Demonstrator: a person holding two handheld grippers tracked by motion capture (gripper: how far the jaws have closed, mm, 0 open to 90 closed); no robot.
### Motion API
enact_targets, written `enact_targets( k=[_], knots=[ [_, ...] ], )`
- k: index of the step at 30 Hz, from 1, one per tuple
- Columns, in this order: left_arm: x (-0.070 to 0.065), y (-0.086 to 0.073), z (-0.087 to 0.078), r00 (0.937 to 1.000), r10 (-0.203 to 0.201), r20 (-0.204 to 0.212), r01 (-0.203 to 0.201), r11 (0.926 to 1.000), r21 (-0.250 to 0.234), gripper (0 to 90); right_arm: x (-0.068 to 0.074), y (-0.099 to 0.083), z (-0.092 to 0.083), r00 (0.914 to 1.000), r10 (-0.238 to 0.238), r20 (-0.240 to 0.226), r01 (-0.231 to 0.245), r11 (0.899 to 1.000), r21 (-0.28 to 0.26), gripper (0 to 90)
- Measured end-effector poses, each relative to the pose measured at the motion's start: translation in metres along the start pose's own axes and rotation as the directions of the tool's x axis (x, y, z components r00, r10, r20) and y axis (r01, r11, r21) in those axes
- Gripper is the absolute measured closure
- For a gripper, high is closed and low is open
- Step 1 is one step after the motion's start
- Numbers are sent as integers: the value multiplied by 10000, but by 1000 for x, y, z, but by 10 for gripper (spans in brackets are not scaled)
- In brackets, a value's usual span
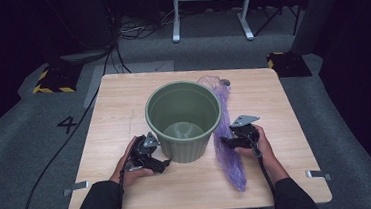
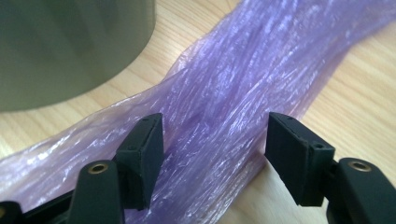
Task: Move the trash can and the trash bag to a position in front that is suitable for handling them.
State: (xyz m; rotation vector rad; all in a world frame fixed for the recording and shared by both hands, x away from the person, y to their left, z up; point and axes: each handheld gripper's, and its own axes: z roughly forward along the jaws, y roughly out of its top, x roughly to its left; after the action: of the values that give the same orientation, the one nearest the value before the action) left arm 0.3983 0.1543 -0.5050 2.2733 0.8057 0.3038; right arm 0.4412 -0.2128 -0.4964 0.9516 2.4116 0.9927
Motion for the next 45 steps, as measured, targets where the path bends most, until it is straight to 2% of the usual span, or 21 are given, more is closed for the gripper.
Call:
enact_targets(
  k=[2, 3, 8, 13, 15, 19, 21, 23, 26, 27, 28, 29, 30, 32, 35, 36, 38, 39, 40, 43, 45],
  knots=[
    [0, 3, 2, 10000, 62, -54, -62, 10000, -20, 0, -4, -5, -5, 9996, 279, -78, -279, 9996, 91, 361],
    [1, 5, 4, 10000, 78, -6, -78, 10000, -9, 0, -10, -10, -10, 9981, 610, 76, -611, 9979, 193, 352],
    [-1, 13, 12, 9993, 331, 151, -331, 9995, -9, 4, -17, -21, -21, 9965, 798, 233, -802, 9967, 146, 313],
    [-2, 19, 17, 9990, 388, 206, -389, 9992, 6, 8, -23, -31, -53, 9964, 851, 1, -850, 9953, -472, 276],
    [-2, 19, 17, 9991, 377, 212, -377, 9993, 4, 8, -26, -37, -68, 9952, 979, -69, -981, 9926, -711, 274],
    [-5, 15, 13, 9993, 328, 173, -328, 9995, -11, 8, -30, -54, -96, 9951, 953, 257, -927, 9918, -878, 269],
    [-6, 12, 11, 9992, 350, 202, -350, 9994, -28, 8, -30, -62, -107, 9950, 992, 151, -973, 9906, -965, 259],
    [-7, 7, 6, 9992, 320, 249, -319, 9995, -18, 8, -27, -70, -116, 9956, 861, 359, -824, 9922, -933, 259],
    [-7, 1, 1, 9988, 384, 293, -382, 9993, -60, 8, -22, -73, -125, 9943, 1053, -166, -1065, 9842, -1411, 282],
    [-7, -2, -1, 9988, 391, 307, -389, 9992, -47, 8, -20, -72, -125, 9955, 941, -109, -947, 9889, -1141, 309],
    [-7, -4, -4, 9987, 377, 341, -375, 9993, -57, 8, -17, -71, -123, 9985, 552, 70, -546, 9962, -675, 340],
    [-7, -7, -6, 9986, 404, 334, -403, 9992, -51, 8, -14, -70, -122, 9999, 155, 22, -154, 9998, -162, 411],
    [-7, -10, -9, 9985, 421, 348, -420, 9991, -41, 8, -12, -71, -123, 9997, -208, -155, 212, 9994, 289, 432],
    [-7, -15, -14, 9983, 436, 388, -435, 9990, -50, 8, -10, -73, -128, 9969, -581, -531, 614, 9961, 629, 503],
    [-7, -25, -23, 9988, 378, 316, -377, 9993, -50, 8, -10, -79, -141, 9891, -822, -1225, 956, 9896, 1076, 501],
    [-7, -28, -26, 9988, 371, 308, -369, 9993, -54, 7, -9, -83, -146, 9832, -979, -1540, 1174, 9854, 1234, 499],
    [-7, -34, -31, 9992, 316, 245, -315, 9995, -60, 7, -8, -89, -150, 9730, -908, -2122, 1207, 9838, 1325, 500],
    [-7, -38, -35, 9994, 281, 201, -280, 9996, -41, 7, -6, -92, -150, 9640, -1012, -2458, 1401, 9793, 1462, 500],
    [-8, -41, -37, 9995, 259, 183, -258, 9997, -34, 7, -3, -95, -147, 9568, -1153, -2668, 1614, 9742, 1579, 502],
    [-10, -46, -42, 9998, 164, 120, -163, 9998, -62, 8, 6, -94, -131, 9432, -1184, -3105, 1761, 9705, 1650, 527],
    [-11, -46, -43, 9998, 184, 106, -184, 9998, -40, 8, 15, -86, -116, 9424, -1220, -3113, 1760, 9726, 1517, 547]
  ],
)
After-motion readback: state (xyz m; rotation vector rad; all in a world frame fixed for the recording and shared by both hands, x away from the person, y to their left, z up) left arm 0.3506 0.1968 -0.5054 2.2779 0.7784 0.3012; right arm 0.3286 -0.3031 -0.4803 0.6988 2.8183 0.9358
